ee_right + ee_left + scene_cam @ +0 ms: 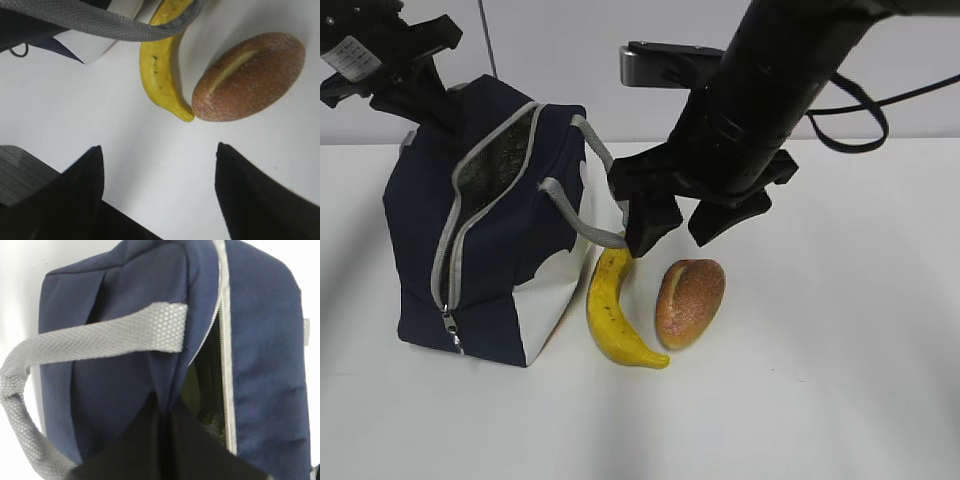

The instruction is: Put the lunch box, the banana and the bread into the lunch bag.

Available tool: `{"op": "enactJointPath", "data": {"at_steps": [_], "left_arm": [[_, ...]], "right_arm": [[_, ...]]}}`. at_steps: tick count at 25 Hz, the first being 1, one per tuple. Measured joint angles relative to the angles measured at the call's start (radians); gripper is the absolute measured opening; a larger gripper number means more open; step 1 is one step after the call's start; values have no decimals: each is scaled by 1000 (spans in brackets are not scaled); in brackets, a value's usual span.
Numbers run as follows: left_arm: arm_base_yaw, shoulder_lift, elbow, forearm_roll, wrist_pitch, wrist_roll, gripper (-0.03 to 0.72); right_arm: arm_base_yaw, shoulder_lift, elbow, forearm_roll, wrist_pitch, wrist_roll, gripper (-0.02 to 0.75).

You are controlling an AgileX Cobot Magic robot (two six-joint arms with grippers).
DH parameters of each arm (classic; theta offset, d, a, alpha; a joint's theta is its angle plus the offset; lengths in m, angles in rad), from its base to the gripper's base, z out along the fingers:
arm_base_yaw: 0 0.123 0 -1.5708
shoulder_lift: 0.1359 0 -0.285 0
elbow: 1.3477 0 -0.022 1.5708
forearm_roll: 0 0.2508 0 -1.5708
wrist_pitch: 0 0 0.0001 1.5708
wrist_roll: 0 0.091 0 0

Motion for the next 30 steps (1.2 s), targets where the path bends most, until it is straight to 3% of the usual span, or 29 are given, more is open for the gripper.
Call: {"op": "enactJointPath", "data": {"at_steps": [7,12,23,30], "left_arm": [[0,0,0,0,0,0,-3],[0,0,0,0,0,0,-3],[0,0,0,0,0,0,-3],[0,0,0,0,0,0,-3]], "right_arm": [[4,31,65,46,-154,-3,512],[58,104,65,39,-242,41,512],[121,219,65,-235,-438,436,512],[141,291,65,-269,-512,563,512]]}}
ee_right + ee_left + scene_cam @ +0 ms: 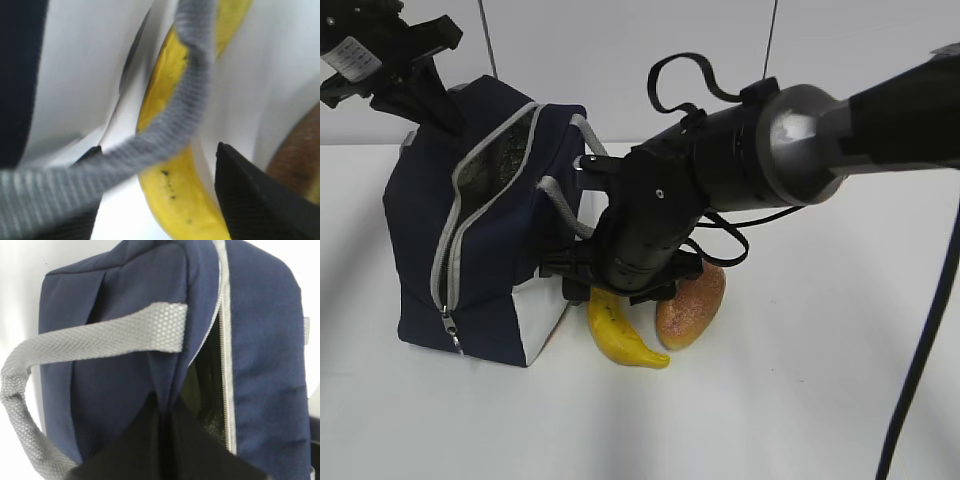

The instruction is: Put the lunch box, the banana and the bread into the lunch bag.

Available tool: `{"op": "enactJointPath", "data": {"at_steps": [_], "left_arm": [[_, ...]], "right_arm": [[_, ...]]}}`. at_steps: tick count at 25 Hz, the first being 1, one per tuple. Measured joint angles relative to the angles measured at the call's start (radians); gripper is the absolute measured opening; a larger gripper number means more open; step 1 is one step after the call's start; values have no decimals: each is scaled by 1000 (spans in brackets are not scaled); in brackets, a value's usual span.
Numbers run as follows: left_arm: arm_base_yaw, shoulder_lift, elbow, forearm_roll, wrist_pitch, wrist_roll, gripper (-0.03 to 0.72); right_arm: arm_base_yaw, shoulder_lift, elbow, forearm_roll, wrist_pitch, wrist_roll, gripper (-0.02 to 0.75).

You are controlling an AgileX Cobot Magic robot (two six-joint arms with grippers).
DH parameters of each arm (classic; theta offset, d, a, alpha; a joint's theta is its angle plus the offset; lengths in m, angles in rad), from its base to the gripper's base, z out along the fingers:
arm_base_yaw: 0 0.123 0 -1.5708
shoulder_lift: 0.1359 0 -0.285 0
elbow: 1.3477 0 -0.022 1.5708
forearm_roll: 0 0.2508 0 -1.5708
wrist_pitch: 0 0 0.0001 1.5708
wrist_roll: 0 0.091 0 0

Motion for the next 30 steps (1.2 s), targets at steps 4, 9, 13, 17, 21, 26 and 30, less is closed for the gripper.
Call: {"op": "enactJointPath", "data": {"at_steps": [4,9,13,17,21,26,30], "left_arm": [[0,0,0,0,0,0,-3],[0,0,0,0,0,0,-3],[0,0,0,0,0,0,-3],[0,0,0,0,0,0,-3],[0,0,0,0,1,0,-3],[0,0,0,0,1,0,-3],[0,0,0,0,1,0,-3]], "right_arm": [[7,27,0,-31,-26,16,496],[7,47,0,-115,-27,18,445],[14,45,0,-144,-32,19,438],[32,45,0,-152,-33,19,437],[46,45,0,-160,-34,20,436],[48,70,0,-169,-32,20,436],[48,85,0,-178,-22,20,421]]}}
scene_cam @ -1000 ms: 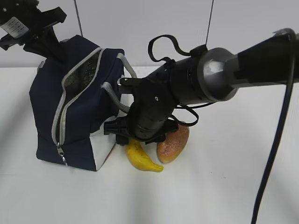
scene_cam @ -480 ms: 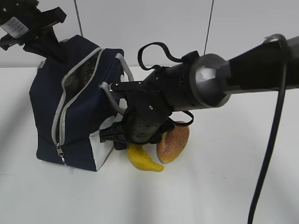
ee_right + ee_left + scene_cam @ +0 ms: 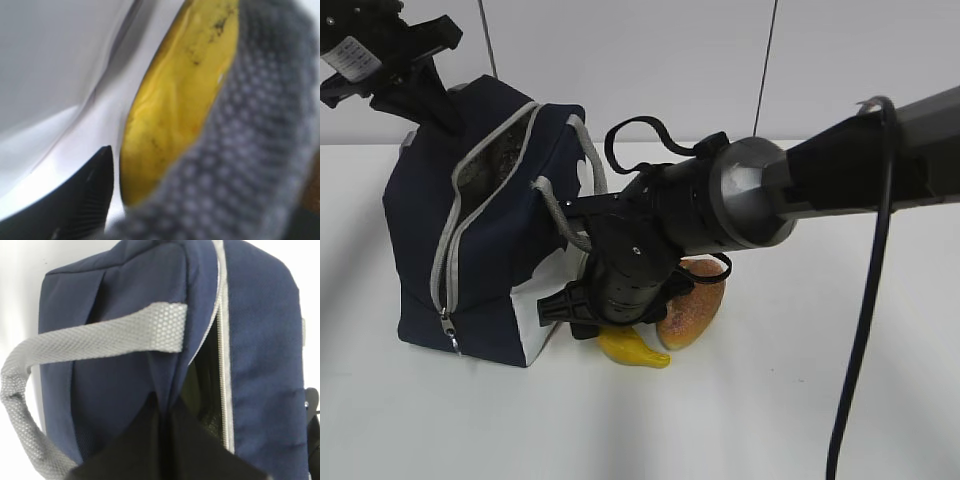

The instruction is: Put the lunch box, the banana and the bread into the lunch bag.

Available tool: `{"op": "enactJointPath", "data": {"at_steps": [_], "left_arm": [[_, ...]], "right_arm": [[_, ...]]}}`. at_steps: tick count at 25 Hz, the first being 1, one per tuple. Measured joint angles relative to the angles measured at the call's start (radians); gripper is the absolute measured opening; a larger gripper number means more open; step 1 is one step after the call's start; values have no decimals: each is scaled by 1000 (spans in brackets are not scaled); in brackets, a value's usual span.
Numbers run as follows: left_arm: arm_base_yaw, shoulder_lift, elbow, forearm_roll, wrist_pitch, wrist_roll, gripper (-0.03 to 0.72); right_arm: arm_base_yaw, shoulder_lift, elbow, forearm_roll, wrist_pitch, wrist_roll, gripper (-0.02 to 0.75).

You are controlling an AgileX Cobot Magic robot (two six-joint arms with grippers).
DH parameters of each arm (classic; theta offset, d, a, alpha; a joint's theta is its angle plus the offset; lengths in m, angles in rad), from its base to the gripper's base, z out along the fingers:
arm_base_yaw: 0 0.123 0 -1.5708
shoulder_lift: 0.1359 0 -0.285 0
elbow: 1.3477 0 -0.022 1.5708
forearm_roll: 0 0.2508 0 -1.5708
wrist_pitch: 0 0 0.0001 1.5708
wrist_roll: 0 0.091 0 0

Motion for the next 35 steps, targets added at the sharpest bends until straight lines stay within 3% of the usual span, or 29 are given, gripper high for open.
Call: {"op": "enactJointPath", "data": {"at_steps": [5,27,35], "left_arm": [[0,0,0,0,0,0,-3],[0,0,0,0,0,0,-3],[0,0,0,0,0,0,-3]], "right_arm": [[2,1,-4,-23,16,0,322],[3,-141,-8,-73,191,53,319],[3,-229,-8,-225,373,57,319]]}}
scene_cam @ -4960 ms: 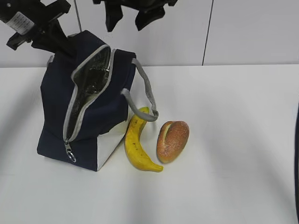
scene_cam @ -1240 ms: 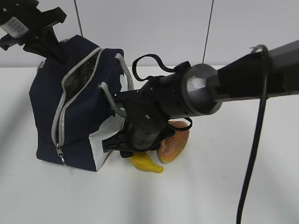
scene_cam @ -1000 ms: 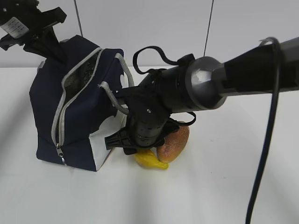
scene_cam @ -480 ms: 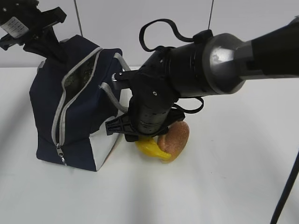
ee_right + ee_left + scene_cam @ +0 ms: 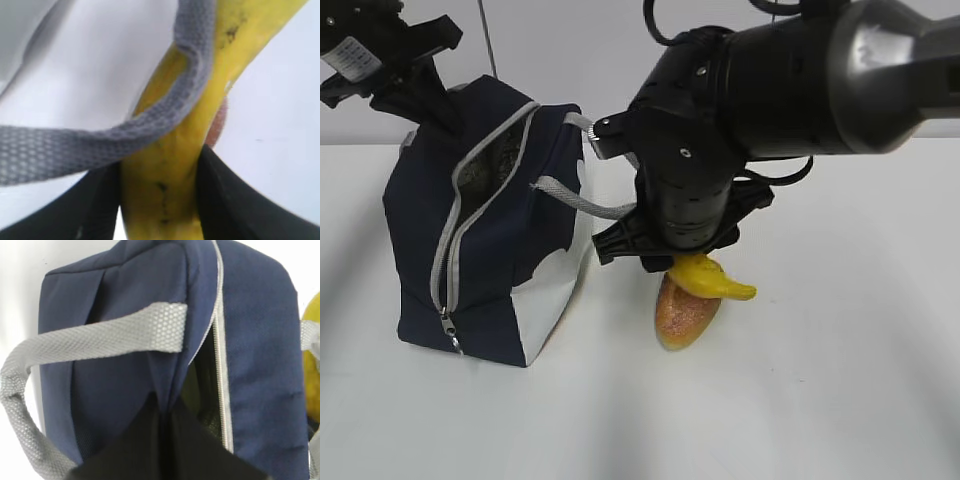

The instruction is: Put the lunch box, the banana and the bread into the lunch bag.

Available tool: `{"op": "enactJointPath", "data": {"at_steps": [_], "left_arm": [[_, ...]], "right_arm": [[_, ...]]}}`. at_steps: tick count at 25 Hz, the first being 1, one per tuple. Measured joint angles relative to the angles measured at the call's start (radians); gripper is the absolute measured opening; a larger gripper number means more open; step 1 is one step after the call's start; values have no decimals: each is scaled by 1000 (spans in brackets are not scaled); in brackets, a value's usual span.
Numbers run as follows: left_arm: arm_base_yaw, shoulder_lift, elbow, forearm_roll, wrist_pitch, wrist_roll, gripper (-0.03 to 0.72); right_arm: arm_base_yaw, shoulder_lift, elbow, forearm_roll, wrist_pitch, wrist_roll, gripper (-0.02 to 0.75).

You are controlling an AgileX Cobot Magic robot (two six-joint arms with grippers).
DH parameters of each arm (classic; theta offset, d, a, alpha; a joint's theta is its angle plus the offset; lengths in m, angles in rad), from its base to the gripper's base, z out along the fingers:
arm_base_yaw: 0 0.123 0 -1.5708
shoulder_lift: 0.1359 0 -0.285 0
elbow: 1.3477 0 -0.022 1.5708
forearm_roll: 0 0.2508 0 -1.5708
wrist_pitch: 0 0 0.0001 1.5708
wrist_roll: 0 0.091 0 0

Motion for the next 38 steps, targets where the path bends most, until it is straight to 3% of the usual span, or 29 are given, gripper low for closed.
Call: {"op": "enactJointPath", "data": {"at_steps": [11,23,27,38], "left_arm": [[0,0,0,-1,0,0,-3],[0,0,0,-21,0,0,-3],[0,0,0,-26,0,0,-3],[0,0,0,-34,0,0,-3]], "right_arm": [[0,-139,-8,-109,97,0,319],[0,-213,-211,-127,204,-93,319],[0,-214,-244,-47,138,-95,319],[0,-185,-246,380,-150,-276,337]]}}
